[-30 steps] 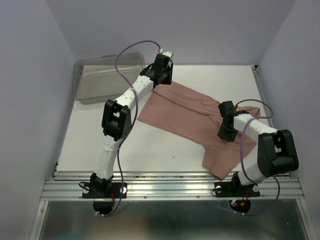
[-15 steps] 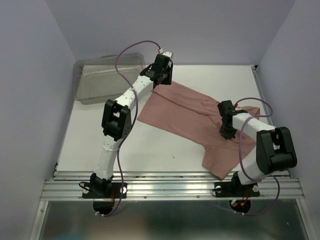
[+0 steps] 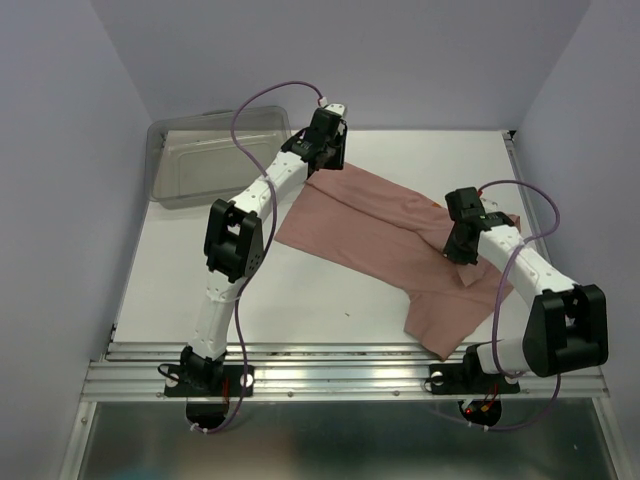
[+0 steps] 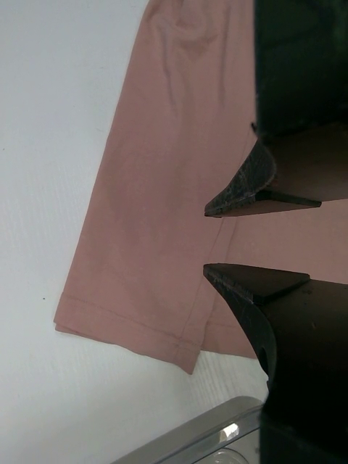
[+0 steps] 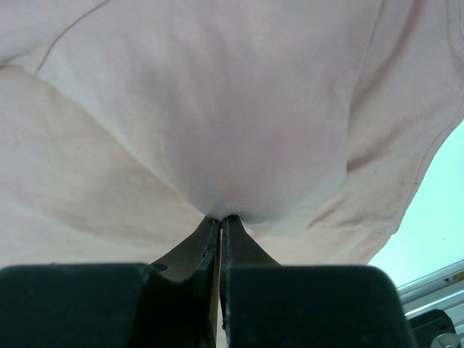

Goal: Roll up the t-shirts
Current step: Fold the T-shirt at the center of the board.

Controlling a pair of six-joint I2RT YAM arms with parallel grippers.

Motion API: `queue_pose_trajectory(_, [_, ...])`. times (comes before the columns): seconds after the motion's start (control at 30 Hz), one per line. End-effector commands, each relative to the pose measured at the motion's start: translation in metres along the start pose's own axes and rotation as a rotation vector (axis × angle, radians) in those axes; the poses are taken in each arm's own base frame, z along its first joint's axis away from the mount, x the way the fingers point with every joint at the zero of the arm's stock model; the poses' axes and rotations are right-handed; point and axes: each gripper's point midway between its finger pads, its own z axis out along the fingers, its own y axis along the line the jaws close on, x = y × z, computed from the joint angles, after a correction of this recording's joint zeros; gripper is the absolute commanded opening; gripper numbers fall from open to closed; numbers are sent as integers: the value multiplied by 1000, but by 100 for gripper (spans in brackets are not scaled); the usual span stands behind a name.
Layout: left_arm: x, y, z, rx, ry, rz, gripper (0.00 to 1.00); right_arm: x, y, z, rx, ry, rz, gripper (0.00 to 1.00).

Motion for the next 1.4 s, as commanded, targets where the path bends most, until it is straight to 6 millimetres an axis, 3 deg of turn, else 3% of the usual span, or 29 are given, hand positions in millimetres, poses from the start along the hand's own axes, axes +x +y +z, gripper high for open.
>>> queue_pose_trajectory(0.0, [-26, -6, -22, 4, -62, 4, 43, 0, 4, -15, -31, 39, -51, 1])
queue_pose_trajectory(0.4, [-25, -5, -22, -1, -55, 14, 43, -5, 5, -36, -65, 98, -182, 4])
queue_pose_trajectory(0.5, [-23, -5, -20, 1, -47, 18, 43, -4, 7, -41, -80, 114, -185, 18])
queue_pose_trajectory(0.53, [-21, -6, -19, 1, -41, 19, 43, -3, 3, -41, -63, 124, -187, 25])
queue_pose_trajectory(0.57, [-20, -4, -18, -2, -35, 22, 43, -5, -1, -40, -36, 115, -184, 41])
queue_pose_trajectory(0.6, [-20, -4, -17, -2, -35, 24, 44, -4, -3, -38, -22, 116, -179, 45])
queue_pose_trajectory(0.83, [-17, -3, -14, -10, -24, 34, 44, -7, -12, -26, 40, 93, -78, 50])
queue_pose_trajectory(0.93, [-16, -4, -14, -2, -22, 33, 44, -13, -36, -4, 4, 102, 138, 49])
queue_pose_trajectory(0.97, [-16, -5, -14, 2, -21, 34, 44, -8, -30, -2, -35, 107, 152, 49])
queue_pose_trajectory(1.0, [-15, -5, -14, 2, -20, 34, 44, -14, -47, 2, -32, 97, 242, 48])
queue_pose_trajectory(1.1, [-15, -6, -13, 3, -20, 35, 44, -5, -57, 11, -62, 117, 348, 46])
queue_pose_trajectory(1.37, [-15, -5, -10, -1, -22, 37, 44, 18, -59, 26, -53, 160, 470, 45])
